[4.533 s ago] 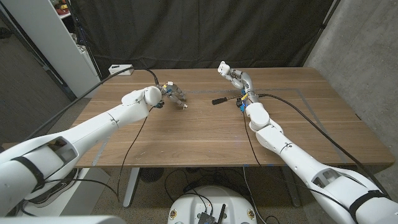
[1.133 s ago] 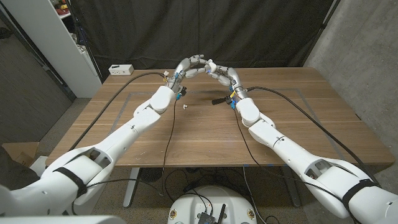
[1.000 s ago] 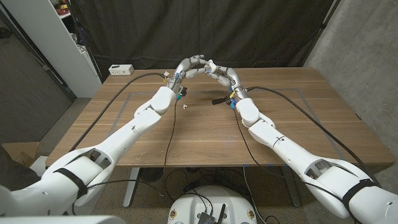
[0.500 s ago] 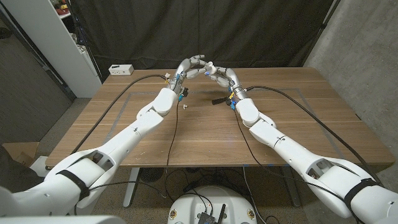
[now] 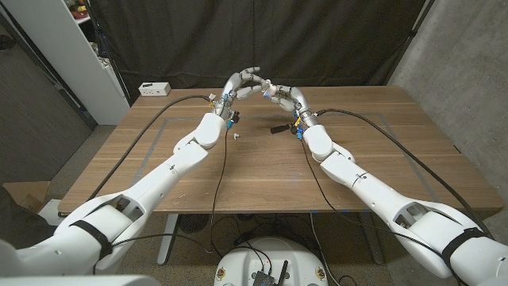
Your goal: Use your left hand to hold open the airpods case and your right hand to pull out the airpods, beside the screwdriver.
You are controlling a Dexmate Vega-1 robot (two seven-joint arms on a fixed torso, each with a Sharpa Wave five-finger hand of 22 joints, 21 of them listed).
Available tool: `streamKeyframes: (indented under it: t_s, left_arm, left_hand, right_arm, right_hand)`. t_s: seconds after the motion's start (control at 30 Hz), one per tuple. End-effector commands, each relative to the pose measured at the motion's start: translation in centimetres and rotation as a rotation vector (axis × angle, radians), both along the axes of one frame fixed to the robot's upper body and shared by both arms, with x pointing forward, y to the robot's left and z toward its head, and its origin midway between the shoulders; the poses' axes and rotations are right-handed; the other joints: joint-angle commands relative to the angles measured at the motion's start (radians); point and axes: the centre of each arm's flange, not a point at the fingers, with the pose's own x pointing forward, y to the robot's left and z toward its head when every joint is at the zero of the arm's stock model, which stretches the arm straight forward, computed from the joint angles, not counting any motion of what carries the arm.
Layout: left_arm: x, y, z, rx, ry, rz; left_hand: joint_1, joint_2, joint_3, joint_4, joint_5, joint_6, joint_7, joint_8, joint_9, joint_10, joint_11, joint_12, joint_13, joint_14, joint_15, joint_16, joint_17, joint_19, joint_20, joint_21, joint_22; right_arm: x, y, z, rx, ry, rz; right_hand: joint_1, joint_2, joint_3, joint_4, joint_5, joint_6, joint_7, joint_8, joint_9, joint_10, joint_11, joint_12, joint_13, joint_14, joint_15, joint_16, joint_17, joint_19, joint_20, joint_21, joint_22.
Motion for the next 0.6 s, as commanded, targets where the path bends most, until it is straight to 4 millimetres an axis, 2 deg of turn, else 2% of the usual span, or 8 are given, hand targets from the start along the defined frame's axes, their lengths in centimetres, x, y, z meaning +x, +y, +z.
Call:
streamKeyframes:
  t_s: [0.03, 0.17, 0.23, 0.37, 0.43, 0.53, 0.6]
  left_arm:
    - [-1.4, 0.9, 0.5, -0.008, -0.037, -0.004]
    - [-1.7, 1.6, 0.5, -0.001, -0.022, -0.005]
    - [-1.7, 2.0, 0.4, -0.005, 0.003, -0.009]
    - [-1.5, 3.2, 0.2, 0.008, 0.103, -0.002]
    - [-1.1, 4.2, 0.5, 0.071, 0.208, -0.013]
    - [-0.6, 5.6, 0.4, 0.121, 0.276, 0.028]
    - [-0.6, 6.1, 0.4, 0.168, 0.290, 0.075]
  left_hand:
    - [0.006, 0.004, -0.001, -0.004, -0.002, 0.004, -0.003, 0.006, 0.058, 0.006, -0.001, 0.006, 0.003, 0.011, -0.051, 0.004, 0.004, 0.011, 0.002, 0.006, 0.005]
    - [0.008, 0.004, -0.001, -0.004, -0.004, 0.003, -0.006, 0.007, 0.062, 0.006, -0.001, 0.006, 0.004, 0.011, -0.053, 0.003, 0.004, 0.012, 0.000, 0.007, 0.006]
    - [0.009, 0.005, -0.001, -0.004, -0.005, 0.003, -0.005, 0.008, 0.064, 0.006, -0.001, 0.005, 0.004, 0.011, -0.053, 0.003, 0.004, 0.012, -0.001, 0.007, 0.006]
    - [0.010, 0.005, -0.002, -0.003, -0.007, 0.001, -0.006, 0.008, 0.068, -0.004, 0.000, 0.000, 0.004, 0.007, -0.051, 0.000, 0.005, 0.011, -0.002, 0.006, 0.006]
    - [0.015, 0.005, -0.006, -0.001, -0.018, 0.002, -0.005, 0.015, 0.088, -0.057, 0.017, -0.029, 0.001, -0.071, -0.012, -0.025, 0.006, -0.026, 0.012, -0.008, 0.006]
    - [0.019, 0.005, -0.007, 0.000, -0.024, 0.002, -0.007, 0.013, 0.091, -0.090, 0.017, -0.046, -0.002, -0.120, 0.011, -0.034, 0.005, -0.055, 0.027, -0.019, 0.004]
    - [0.022, 0.004, -0.007, 0.000, -0.028, 0.001, -0.008, 0.010, 0.091, -0.108, 0.028, -0.055, -0.003, -0.153, 0.018, -0.039, 0.004, -0.074, 0.034, -0.026, 0.003]
  right_arm:
    - [0.4, -1.3, -0.2, 0.051, 0.024, -0.023]
    - [0.6, -1.5, -0.3, 0.058, 0.039, -0.033]
    - [0.6, -1.8, -0.4, 0.066, 0.044, -0.047]
    - [0.6, -2.4, -0.5, 0.072, 0.050, -0.076]
    - [0.5, -2.8, -0.6, 0.076, 0.054, -0.091]
    - [0.4, -3.3, -0.7, 0.088, 0.062, -0.109]
    - [0.4, -3.5, -0.8, 0.095, 0.065, -0.116]
  right_hand:
    - [0.000, 0.007, -0.002, -0.003, 0.004, 0.083, -0.079, 0.006, 0.047, 0.002, -0.001, -0.002, 0.002, 0.008, -0.170, 0.009, 0.005, 0.005, 0.002, -0.003, 0.003]
    - [0.001, 0.007, -0.002, -0.003, 0.004, 0.083, -0.080, 0.006, 0.048, 0.001, -0.003, -0.003, 0.002, 0.008, -0.171, 0.009, 0.005, 0.006, 0.001, -0.003, 0.003]
    - [0.000, 0.006, -0.003, -0.002, 0.003, 0.081, -0.081, 0.006, 0.052, 0.004, 0.006, -0.002, 0.002, 0.008, -0.170, 0.009, 0.005, 0.005, 0.002, -0.003, 0.003]
    - [-0.001, 0.006, -0.004, -0.002, 0.003, 0.083, -0.080, 0.005, 0.052, 0.006, 0.002, -0.002, 0.003, 0.008, -0.169, 0.010, 0.005, 0.006, 0.001, -0.003, 0.003]
    - [-0.001, 0.007, -0.004, -0.001, 0.003, 0.082, -0.081, 0.004, 0.052, 0.005, 0.001, -0.002, 0.003, 0.008, -0.169, 0.010, 0.005, 0.006, 0.001, -0.003, 0.003]
    - [-0.002, 0.007, -0.004, -0.001, 0.003, 0.083, -0.083, 0.004, 0.052, 0.002, -0.002, -0.003, 0.003, 0.008, -0.169, 0.010, 0.005, 0.006, 0.001, -0.003, 0.003]
    - [-0.002, 0.007, -0.005, -0.001, 0.003, 0.083, -0.082, 0.004, 0.052, 0.002, -0.003, -0.004, 0.004, 0.008, -0.169, 0.010, 0.005, 0.006, 0.001, -0.003, 0.003]
